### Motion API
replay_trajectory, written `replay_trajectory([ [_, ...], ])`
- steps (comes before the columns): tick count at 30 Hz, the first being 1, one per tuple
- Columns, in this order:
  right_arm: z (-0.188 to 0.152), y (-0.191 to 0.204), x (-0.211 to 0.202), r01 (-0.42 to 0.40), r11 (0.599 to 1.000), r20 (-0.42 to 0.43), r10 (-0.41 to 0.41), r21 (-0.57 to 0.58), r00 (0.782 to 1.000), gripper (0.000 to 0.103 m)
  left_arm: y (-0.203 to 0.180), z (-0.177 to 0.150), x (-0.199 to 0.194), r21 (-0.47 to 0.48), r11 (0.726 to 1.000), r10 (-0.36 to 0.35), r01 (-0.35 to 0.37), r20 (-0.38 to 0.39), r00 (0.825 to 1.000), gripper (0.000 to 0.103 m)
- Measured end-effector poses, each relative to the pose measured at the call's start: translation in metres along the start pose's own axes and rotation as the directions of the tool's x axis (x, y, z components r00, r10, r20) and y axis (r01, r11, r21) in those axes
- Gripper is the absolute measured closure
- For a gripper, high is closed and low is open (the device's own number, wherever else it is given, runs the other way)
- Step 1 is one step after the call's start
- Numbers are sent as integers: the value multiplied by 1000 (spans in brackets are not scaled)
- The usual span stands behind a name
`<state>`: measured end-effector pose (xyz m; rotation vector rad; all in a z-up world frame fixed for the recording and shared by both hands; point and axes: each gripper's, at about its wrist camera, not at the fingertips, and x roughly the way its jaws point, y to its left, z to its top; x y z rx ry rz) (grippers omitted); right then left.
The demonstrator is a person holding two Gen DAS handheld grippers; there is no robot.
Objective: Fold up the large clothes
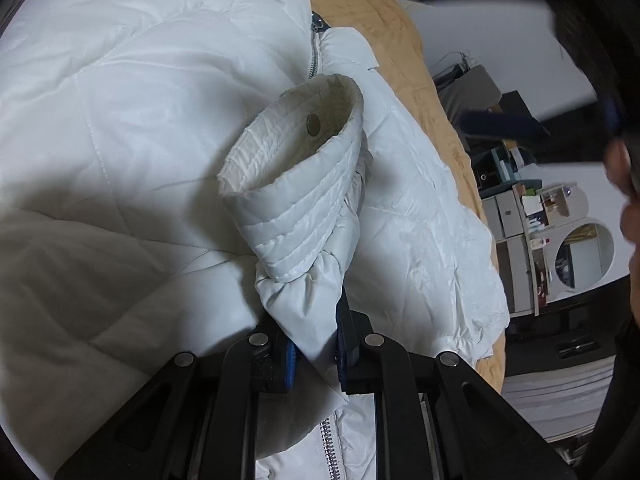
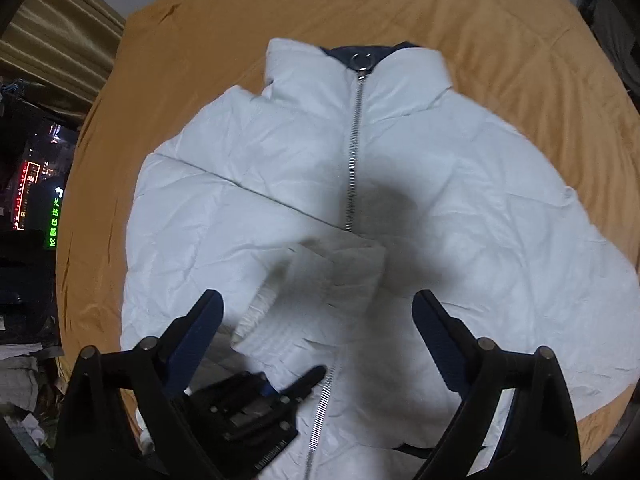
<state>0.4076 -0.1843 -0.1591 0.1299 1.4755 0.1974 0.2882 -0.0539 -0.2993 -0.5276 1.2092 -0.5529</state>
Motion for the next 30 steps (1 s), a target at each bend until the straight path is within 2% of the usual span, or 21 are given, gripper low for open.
replay_trajectory([
  [1,1,9,16,-7,1000,-48,6,-17,999,13,-1,-1,-1,13,1000,6,-6,-1,1000,88],
  [3,-3,25,44,1,998,-137,-9,-60,991,29,-2,-2,-3,27,1000,9,-9,0,1000,88],
  [4,-6,30,56,39,995,-166,-53,-86,985,51,-2,-1,-4,29,1000,7,-6,-5,1000,88],
  [5,-10,31,62,74,992,-175,-90,-100,980,80,0,-2,-5,26,1000,0,0,-9,1000,88],
  [6,-13,28,64,86,990,-174,-104,-108,979,88,3,-3,-9,23,1000,-7,8,-13,1000,88],
  [8,-17,18,55,65,993,-145,-79,-101,986,94,7,-5,-21,24,999,-22,22,-12,1000,88],
  [11,-23,-8,32,38,996,-116,-46,-76,992,98,15,-10,-48,5,998,-64,64,-6,998,88],
  [14,-31,-36,9,51,997,-74,-56,-60,996,98,25,-11,-85,-21,997,-72,73,43,997,88],
  [15,-34,-47,2,55,997,-58,-58,-48,997,98,29,-9,-101,-14,998,-63,64,81,995,88],
  [19,-46,-99,-11,52,999,-6,-52,16,999,99,41,9,-135,9,997,69,-72,199,978,88],
  [21,-55,-126,-6,25,998,10,-25,54,1000,99,51,21,-135,-6,994,108,-109,215,971,88],
  [24,-71,-153,21,-19,994,19,17,111,1000,98,75,35,-111,-30,981,192,-190,172,966,88],
  [26,-82,-170,37,-18,988,8,17,154,1000,90,89,36,-88,-52,972,236,-231,119,964,89],
  [28,-95,-185,36,-100,977,58,91,186,994,84,105,37,-78,-93,975,214,-204,111,971,89],
  [29,-100,-189,31,-117,975,79,104,189,991,79,108,38,-76,-103,976,205,-193,111,973,89],
  [30,-107,-192,22,-98,975,100,79,198,992,74,109,36,-75,-107,975,207,-195,115,972,89],
])
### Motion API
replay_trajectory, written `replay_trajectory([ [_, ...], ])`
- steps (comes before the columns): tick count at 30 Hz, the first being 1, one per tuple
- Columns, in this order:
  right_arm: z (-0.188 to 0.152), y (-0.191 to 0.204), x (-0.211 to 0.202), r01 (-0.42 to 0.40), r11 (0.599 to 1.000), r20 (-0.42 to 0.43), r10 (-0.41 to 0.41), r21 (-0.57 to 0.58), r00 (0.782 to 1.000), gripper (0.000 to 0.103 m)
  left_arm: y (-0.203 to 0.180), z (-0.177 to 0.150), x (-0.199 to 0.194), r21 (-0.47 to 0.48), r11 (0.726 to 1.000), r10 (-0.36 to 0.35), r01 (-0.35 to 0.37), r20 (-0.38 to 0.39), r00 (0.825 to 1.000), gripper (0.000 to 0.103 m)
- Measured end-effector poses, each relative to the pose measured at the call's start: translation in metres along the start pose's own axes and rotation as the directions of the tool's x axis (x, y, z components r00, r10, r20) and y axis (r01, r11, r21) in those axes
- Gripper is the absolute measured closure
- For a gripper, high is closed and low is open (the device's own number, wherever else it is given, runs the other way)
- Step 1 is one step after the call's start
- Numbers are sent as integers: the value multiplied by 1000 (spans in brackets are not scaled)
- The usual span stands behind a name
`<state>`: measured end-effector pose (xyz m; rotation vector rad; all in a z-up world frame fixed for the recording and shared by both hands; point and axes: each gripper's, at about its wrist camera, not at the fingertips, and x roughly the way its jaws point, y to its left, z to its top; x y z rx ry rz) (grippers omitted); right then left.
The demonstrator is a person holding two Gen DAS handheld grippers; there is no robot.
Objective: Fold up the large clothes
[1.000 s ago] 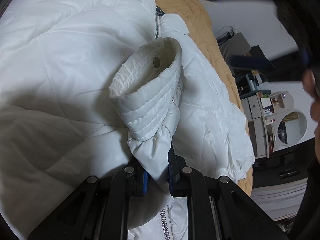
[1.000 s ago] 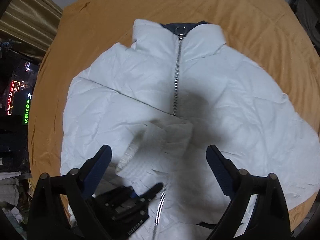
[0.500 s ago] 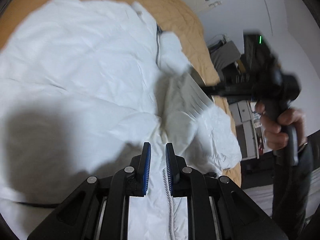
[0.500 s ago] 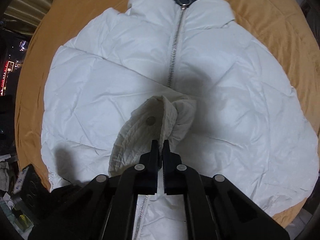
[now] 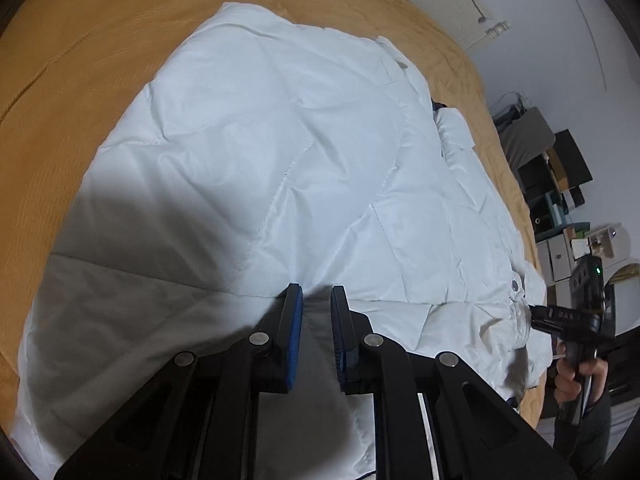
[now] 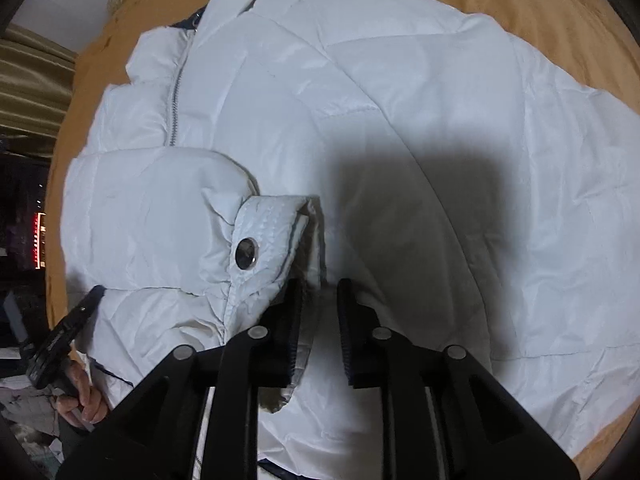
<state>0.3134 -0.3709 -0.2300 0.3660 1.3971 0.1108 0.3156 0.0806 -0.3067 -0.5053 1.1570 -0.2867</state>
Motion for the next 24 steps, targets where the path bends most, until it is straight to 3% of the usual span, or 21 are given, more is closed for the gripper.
replay_trajectory([
  [2,-10,-3,-26,150,989,80,-150,3,985,71,-1,-2,-1,9,1000,15,-15,8,1000,89],
  [4,-23,10,-56,309,951,222,-296,-26,929,69,-8,-5,1,41,998,43,-44,20,999,88],
  [5,-28,20,-65,322,945,279,-293,-63,914,68,-13,-7,1,65,996,63,-65,28,998,88],
  [7,-36,54,-72,240,957,318,-179,-161,931,68,-21,-14,0,107,988,105,-110,50,993,88],
  [10,-42,102,-49,172,957,301,-96,-235,949,68,-37,-19,3,175,969,165,-176,77,983,88],
  [12,-44,120,-20,197,947,285,-121,-254,951,69,-43,-22,5,209,955,195,-211,94,976,88],
  [15,-42,111,30,341,911,242,-286,-232,927,70,-44,-22,6,221,951,201,-218,99,975,88],
  [19,-44,78,40,253,950,241,-206,-182,948,70,-44,-21,0,231,950,196,-209,78,978,88],
  [24,-36,85,45,277,941,233,-230,-194,945,68,-48,-36,-32,228,937,246,-264,107,963,88],
])
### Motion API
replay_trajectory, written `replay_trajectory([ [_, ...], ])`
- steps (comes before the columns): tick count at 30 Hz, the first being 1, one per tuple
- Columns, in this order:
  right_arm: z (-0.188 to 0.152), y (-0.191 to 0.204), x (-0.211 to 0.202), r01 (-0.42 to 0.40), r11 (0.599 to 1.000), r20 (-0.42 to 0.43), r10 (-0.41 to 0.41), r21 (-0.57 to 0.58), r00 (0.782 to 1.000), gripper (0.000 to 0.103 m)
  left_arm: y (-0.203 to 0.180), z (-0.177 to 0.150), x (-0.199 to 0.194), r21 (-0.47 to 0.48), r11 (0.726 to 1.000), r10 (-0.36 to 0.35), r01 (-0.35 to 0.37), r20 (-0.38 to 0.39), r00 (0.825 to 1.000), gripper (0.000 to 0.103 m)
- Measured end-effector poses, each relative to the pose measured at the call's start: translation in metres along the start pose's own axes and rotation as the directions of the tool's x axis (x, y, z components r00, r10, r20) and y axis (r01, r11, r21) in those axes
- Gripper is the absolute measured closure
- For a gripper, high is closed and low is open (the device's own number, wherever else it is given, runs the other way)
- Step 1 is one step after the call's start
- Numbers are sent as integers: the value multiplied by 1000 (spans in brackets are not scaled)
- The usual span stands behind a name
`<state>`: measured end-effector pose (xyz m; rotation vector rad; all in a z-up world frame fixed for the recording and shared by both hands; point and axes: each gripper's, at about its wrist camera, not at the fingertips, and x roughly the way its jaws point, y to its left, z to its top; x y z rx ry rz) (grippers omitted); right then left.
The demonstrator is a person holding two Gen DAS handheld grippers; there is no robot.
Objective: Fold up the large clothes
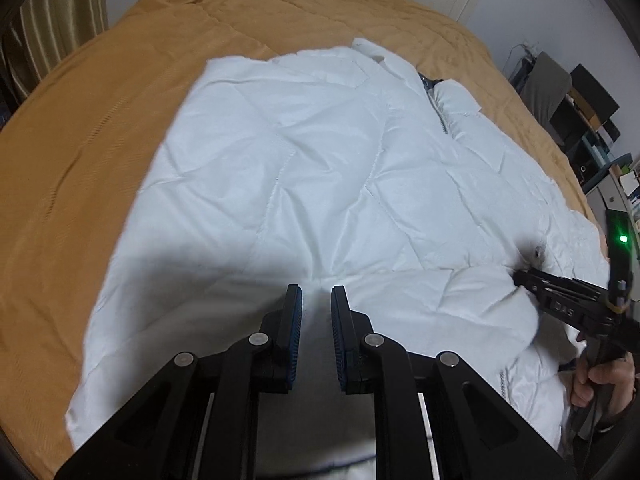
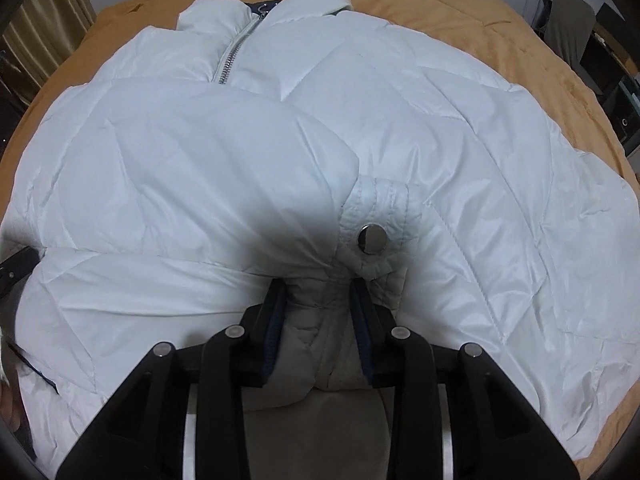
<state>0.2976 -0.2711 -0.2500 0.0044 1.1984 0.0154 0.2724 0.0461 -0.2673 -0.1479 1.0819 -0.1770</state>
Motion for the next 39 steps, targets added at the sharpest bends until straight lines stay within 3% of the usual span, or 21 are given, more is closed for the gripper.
replay_trajectory([
  [3,0,5,1,10,1000,5,-10,-23,1000,68,10,-19,-2,10,999,43,-43,-30,999,88],
  [7,-1,3,2,-5,1000,0,5,-6,1000,66,27,-28,3,-19,999,45,-46,-45,998,88],
  [9,-3,3,1,-1,1000,2,1,-11,1000,66,22,-24,-17,-16,995,94,-94,-13,995,88],
  [12,-4,2,1,-3,1000,14,3,-14,1000,66,4,-12,-43,23,999,35,-37,76,997,88],
  [14,-8,1,-2,-13,1000,43,14,-11,999,65,-5,-1,-38,28,1000,7,-9,79,997,88],
  [16,-13,-4,-14,-59,998,84,59,-5,995,63,-7,6,-9,11,1000,15,-15,19,1000,88],
  [17,-14,-11,-22,-90,996,99,88,9,991,62,-5,6,15,4,1000,30,-30,-50,998,88],
  [19,-19,-40,-48,-177,981,150,163,82,975,53,0,-1,40,-4,999,41,-41,-66,997,88],
  [20,-23,-57,-60,-206,971,180,182,123,967,38,0,-2,41,5,999,42,-42,-49,998,88],
  [22,-37,-110,-93,-244,941,284,174,234,943,18,0,-1,38,8,999,46,-45,-49,998,88],
  [24,-58,-167,-122,-248,908,362,117,338,925,16,1,-1,38,3,999,42,-42,-50,998,88],
  [26,-85,-225,-145,-148,875,369,-37,460,929,15,3,-2,38,-6,999,39,-39,-42,998,88],
  [28,-111,-274,-154,-15,832,319,-195,555,927,15,-1,-3,38,8,998,57,-57,-35,998,88],
  [30,-144,-325,-154,59,755,247,-286,653,926,15,-5,-6,36,27,996,80,-79,-31,996,88],
  [33,-186,-386,-139,94,667,171,-321,739,932,15,-10,-5,39,45,994,100,-99,-26,995,88],
  [36,-204,-416,-113,96,637,144,-315,765,938,15,-11,-5,39,54,993,107,-105,-22,994,88],
  [39,-208,-431,-93,12,604,181,-257,797,949,15,-10,-4,39,52,994,102,-101,-22,995,88],
])
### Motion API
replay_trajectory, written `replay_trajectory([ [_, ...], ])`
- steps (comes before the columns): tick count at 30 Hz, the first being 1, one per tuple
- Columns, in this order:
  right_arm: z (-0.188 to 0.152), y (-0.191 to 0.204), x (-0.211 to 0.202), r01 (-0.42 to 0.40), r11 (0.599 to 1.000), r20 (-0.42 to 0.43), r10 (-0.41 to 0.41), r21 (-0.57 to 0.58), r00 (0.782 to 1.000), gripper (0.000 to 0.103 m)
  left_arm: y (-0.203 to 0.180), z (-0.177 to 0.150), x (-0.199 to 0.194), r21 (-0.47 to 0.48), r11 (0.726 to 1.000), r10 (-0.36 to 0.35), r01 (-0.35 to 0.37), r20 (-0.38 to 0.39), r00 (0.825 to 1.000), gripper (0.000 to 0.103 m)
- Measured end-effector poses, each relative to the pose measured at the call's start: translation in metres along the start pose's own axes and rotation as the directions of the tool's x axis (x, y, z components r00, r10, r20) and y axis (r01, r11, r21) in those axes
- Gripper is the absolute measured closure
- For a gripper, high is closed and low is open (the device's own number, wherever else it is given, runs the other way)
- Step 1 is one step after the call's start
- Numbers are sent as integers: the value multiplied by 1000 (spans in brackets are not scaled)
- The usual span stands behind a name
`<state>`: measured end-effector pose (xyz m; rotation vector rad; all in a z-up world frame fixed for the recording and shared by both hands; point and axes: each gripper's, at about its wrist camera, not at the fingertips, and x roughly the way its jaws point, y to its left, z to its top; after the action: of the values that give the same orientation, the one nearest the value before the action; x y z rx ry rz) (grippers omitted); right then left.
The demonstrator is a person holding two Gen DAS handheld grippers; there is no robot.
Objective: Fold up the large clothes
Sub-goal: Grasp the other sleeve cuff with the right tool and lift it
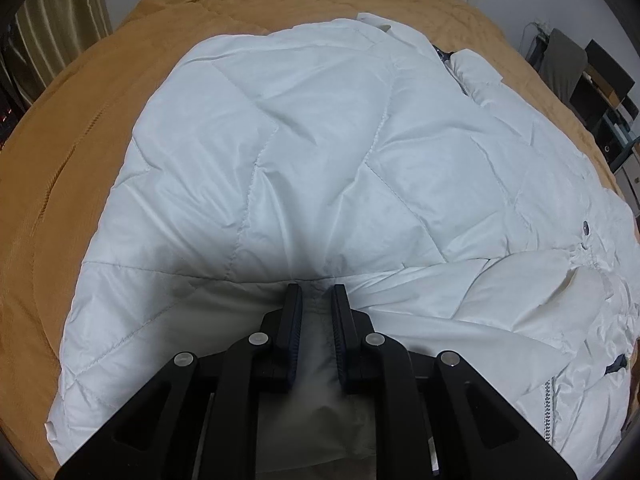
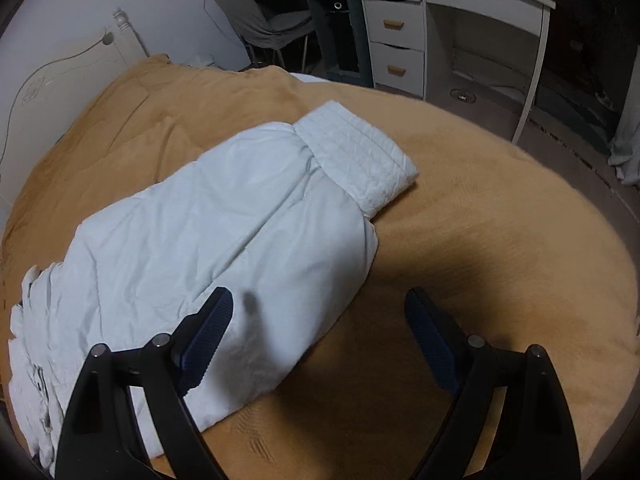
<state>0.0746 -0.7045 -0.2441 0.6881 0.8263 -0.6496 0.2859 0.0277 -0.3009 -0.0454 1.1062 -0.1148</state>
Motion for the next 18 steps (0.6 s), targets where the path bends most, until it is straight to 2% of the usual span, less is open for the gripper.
replay_trajectory([
  [3,8,11,14,-27,1000,-3,27,5,1000,15,1,0,0,-7,1000,-5,5,2,1000,88],
  [4,11,17,19,-20,1000,-11,21,10,1000,28,1,-2,-1,-9,1000,-6,6,4,1000,88],
  [5,15,22,24,-32,999,-21,32,21,999,61,2,-2,-1,-9,1000,-9,9,6,1000,88],
  [7,19,28,18,-125,988,-6,126,91,992,89,4,-3,-2,-18,1000,-19,19,7,1000,88],
  [8,18,35,6,-184,978,38,181,101,983,92,6,-3,-2,-22,999,-28,28,6,1000,88],
  [10,13,58,-26,-315,947,109,307,64,945,93,11,-4,-2,-46,998,-51,51,5,999,88],
  [13,-4,121,-78,-481,875,140,483,-53,864,93,16,-4,-4,-75,994,-79,79,5,997,88],
  [16,-38,203,-125,-584,777,102,617,-237,780,93,20,-4,-9,-101,990,-101,101,14,995,88],
  [18,-72,257,-148,-644,686,30,692,-339,722,93,21,-2,-14,-92,990,-105,106,16,994,88],
])
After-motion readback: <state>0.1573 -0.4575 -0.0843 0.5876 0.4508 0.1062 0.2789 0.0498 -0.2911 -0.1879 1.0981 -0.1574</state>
